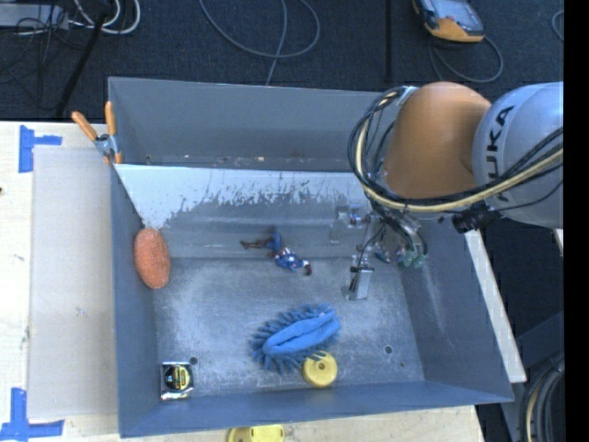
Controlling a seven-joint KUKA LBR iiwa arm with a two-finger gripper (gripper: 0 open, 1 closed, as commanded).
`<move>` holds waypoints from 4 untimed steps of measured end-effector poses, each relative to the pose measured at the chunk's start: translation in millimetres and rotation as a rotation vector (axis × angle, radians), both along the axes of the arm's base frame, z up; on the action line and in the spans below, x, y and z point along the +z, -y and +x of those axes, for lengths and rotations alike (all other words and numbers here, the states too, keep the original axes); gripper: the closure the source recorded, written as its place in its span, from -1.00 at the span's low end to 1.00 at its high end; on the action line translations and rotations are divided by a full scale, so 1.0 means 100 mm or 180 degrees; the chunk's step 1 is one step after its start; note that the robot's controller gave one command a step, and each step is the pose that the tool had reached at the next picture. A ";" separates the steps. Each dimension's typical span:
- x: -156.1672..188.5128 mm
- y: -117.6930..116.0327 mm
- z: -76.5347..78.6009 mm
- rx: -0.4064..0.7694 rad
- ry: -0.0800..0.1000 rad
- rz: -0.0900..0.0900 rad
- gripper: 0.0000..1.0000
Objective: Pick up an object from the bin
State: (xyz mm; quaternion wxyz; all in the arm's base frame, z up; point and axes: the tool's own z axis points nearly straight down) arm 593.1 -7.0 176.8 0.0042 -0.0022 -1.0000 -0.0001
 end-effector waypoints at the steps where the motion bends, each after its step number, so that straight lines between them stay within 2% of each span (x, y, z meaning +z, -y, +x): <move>1: 0.05 0.00 0.01 0.0000 0.0023 0.0000 -1.00; 2: -0.19 -0.37 0.03 0.0231 0.0031 -0.0005 -1.00; 3: -0.35 -0.68 0.11 0.0058 0.0030 0.0003 -1.00; 4: -0.66 -0.95 -0.04 0.0433 0.0025 0.0001 -1.00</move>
Offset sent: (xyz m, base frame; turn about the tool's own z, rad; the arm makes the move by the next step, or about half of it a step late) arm 0.0032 0.0828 -0.0454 -0.1453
